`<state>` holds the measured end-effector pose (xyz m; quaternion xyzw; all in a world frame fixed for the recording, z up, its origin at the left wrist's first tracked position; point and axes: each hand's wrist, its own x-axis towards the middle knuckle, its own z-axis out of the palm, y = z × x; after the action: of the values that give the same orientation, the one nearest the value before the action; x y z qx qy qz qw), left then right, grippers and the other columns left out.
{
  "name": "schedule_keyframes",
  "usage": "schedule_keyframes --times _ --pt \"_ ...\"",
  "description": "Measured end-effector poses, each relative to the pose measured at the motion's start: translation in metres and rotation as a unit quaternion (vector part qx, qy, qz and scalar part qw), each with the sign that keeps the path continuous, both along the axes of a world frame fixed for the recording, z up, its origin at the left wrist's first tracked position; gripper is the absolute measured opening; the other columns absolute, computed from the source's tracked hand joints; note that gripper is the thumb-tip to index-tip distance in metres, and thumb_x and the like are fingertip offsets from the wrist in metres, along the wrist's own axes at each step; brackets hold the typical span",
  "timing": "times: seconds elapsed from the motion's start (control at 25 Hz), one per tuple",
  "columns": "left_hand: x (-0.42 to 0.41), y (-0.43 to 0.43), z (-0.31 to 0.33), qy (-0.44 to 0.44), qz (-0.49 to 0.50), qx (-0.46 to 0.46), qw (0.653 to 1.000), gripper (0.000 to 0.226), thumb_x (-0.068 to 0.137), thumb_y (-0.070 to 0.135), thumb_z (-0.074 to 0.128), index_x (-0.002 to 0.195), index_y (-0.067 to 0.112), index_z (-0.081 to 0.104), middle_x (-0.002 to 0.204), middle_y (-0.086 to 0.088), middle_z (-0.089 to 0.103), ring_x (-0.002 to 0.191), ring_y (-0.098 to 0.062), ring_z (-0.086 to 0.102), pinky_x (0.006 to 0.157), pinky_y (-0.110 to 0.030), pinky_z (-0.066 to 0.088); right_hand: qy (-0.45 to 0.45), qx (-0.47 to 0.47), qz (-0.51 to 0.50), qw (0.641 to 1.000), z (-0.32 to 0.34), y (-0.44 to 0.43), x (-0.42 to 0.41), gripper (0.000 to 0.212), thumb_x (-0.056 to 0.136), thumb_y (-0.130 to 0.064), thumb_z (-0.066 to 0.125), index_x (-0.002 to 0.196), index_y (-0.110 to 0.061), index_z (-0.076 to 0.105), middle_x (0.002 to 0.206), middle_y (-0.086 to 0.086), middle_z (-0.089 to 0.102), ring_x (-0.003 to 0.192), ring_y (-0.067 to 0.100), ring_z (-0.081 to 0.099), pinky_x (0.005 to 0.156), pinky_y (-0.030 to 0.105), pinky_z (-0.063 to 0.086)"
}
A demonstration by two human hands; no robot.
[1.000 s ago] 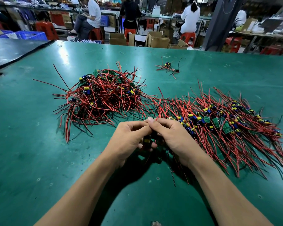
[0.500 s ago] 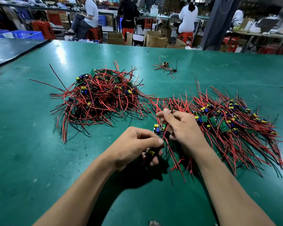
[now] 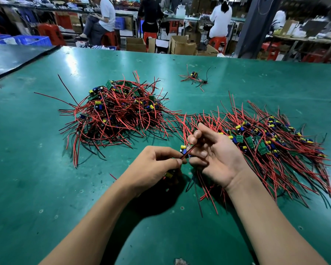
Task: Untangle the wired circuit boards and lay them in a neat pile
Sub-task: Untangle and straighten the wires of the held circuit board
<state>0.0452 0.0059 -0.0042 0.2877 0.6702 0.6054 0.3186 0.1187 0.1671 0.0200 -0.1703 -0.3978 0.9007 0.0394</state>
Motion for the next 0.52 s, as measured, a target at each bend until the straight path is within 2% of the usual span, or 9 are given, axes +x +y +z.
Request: schedule_keyframes --times 0.12,0.24,0.32,0.4,0.48,0.52 --pt "0.003 0.0 0.0 -0.008 0.007 0.022 1.0 0.011 0.093 0.011 0.064 0.086 0.008 0.073 0.072 -0.007 0.07 0.056 -0.022 0.064 0.056 -0.028 0.051 0.005 0.014 -0.016 1.0 -0.003 0.0 -0.002 0.046 0.099 -0.042 0.049 0.068 -0.016 0.072 0.07 -0.002 0.059 0.037 0.004 0.033 0.036 0.015 0.02" --pt "0.005 0.002 0.004 -0.034 0.032 0.058 0.997 0.017 0.093 0.015 0.064 0.078 0.012 0.073 0.068 -0.01 0.068 0.049 -0.02 0.062 0.05 -0.026 0.05 0.001 0.137 -0.02 0.99 -0.007 -0.01 -0.005 0.044 0.089 -0.056 0.055 0.087 -0.019 0.08 0.075 -0.006 0.065 0.045 0.004 0.038 0.039 0.015 0.024" --pt "0.005 0.002 0.007 -0.082 0.052 0.092 0.991 0.019 0.093 0.011 0.063 0.076 0.009 0.073 0.064 -0.013 0.064 0.045 -0.02 0.058 0.046 -0.025 0.049 -0.016 0.217 0.008 0.976 -0.011 -0.02 -0.004 0.044 0.084 -0.057 0.062 0.098 -0.019 0.078 0.063 -0.005 0.058 0.049 0.012 0.045 0.045 0.022 0.036" --pt "0.004 0.002 0.008 -0.12 0.055 0.109 0.985 0.02 0.093 0.007 0.061 0.076 0.005 0.071 0.061 -0.015 0.062 0.043 -0.02 0.056 0.043 -0.024 0.047 -0.007 0.202 0.028 0.979 -0.014 -0.028 -0.004 0.038 0.09 -0.045 0.066 0.105 -0.012 0.075 0.05 0.001 0.045 0.044 0.021 0.052 0.051 0.03 0.053" --pt "0.004 0.001 0.009 -0.134 0.05 0.108 0.984 0.019 0.092 0.006 0.061 0.076 0.004 0.07 0.059 -0.014 0.06 0.041 -0.019 0.054 0.042 -0.022 0.045 0.007 0.192 0.02 0.981 -0.017 -0.031 -0.004 0.034 0.092 -0.039 0.066 0.105 -0.008 0.074 0.047 0.004 0.04 0.043 0.025 0.054 0.053 0.038 0.056" --pt "0.003 0.001 0.01 -0.135 0.048 0.106 0.984 0.018 0.092 0.007 0.061 0.077 0.003 0.07 0.058 -0.012 0.06 0.04 -0.019 0.053 0.041 -0.022 0.043 0.01 0.212 0.01 0.977 -0.018 -0.03 -0.005 0.036 0.09 -0.042 0.067 0.103 -0.01 0.075 0.048 0.004 0.041 0.049 0.028 0.052 0.059 0.042 0.055"
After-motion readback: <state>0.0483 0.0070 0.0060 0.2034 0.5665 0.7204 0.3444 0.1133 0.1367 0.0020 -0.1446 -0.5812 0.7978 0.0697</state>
